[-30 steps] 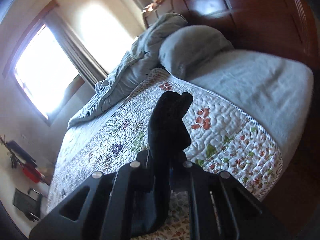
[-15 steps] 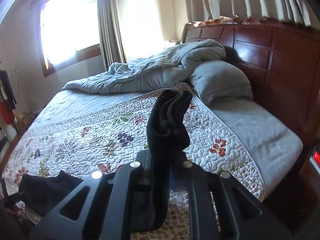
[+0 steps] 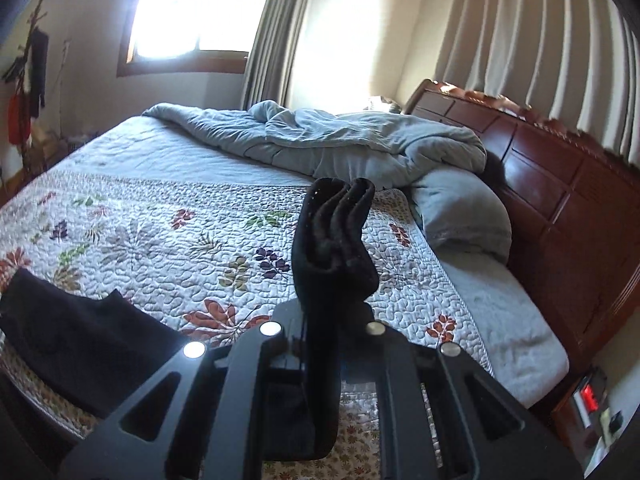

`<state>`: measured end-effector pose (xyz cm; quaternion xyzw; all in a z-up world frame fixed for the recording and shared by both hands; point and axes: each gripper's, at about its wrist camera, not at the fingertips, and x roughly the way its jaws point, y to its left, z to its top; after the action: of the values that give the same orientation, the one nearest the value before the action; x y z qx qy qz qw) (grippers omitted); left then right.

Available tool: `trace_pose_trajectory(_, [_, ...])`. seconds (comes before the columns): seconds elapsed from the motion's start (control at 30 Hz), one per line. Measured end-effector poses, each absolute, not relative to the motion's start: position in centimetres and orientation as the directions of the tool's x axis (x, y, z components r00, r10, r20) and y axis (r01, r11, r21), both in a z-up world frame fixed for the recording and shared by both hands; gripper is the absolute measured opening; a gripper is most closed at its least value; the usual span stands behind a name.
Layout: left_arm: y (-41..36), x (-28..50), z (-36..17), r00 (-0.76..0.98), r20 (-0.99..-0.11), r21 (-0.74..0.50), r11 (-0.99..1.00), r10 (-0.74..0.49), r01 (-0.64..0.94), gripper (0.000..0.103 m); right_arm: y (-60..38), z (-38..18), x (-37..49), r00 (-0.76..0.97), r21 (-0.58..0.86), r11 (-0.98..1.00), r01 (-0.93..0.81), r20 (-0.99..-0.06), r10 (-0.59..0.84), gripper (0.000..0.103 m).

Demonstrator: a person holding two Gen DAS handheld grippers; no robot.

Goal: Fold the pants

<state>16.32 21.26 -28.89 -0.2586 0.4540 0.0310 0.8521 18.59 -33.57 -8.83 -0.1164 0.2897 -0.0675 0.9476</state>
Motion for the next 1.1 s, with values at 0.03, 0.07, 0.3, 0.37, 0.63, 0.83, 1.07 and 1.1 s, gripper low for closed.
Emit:
trace_pose_trajectory(0.03, [21.4,16.2,-28.8,0.588,-0.787,-0.416,0.863,-0.184,-0.287,0.099,-32.8,-9.0,18.7,0.822,-0.277,0.959,0.051,-0.534,-0.198,0.009])
trace_pose_trajectory(0.07, [21.5,16.2,-28.8,0.590,-0.786,-0.418,0.862,-0.185,-0.286,0.099,-32.2,-9.2,18.8,0.822,-0.293,0.955,0.041,-0.533,-0.199,0.009])
trace_pose_trajectory(0.3, [21.8,15.8,-28.6,0.600,-0.775,-0.433,0.858,-0.198,-0.277,0.099,-27.2,-10.8,19.3,0.817,-0.404,0.914,-0.041,-0.541,-0.202,0.009])
trace_pose_trajectory(0.37, [22.0,15.8,-28.6,0.604,-0.770,-0.443,0.853,-0.204,-0.275,0.099,-25.9,-11.4,19.4,0.815,-0.431,0.900,-0.063,-0.542,-0.203,0.009])
trace_pose_trajectory(0.63, [22.4,15.7,-28.7,0.614,-0.757,-0.471,0.839,-0.225,-0.273,0.099,-20.1,-15.2,20.1,0.784,-0.544,0.822,-0.170,-0.579,-0.221,0.009])
trace_pose_trajectory(0.83, [22.6,15.7,-28.7,0.618,-0.752,-0.477,0.837,-0.230,-0.268,0.099,-15.6,-19.3,20.2,0.774,-0.639,0.722,-0.266,-0.588,-0.236,0.009])
trace_pose_trajectory(1.07, [23.2,15.5,-28.9,0.622,-0.745,-0.495,0.824,-0.240,-0.275,0.099,-12.3,-23.7,20.1,0.758,-0.689,0.638,-0.344,-0.605,-0.244,0.009])
trace_pose_trajectory(1.1, [23.3,15.6,-28.9,0.623,-0.745,-0.497,0.823,-0.241,-0.276,0.099,-12.1,-24.1,20.1,0.756,-0.690,0.633,-0.351,-0.607,-0.244,0.009])
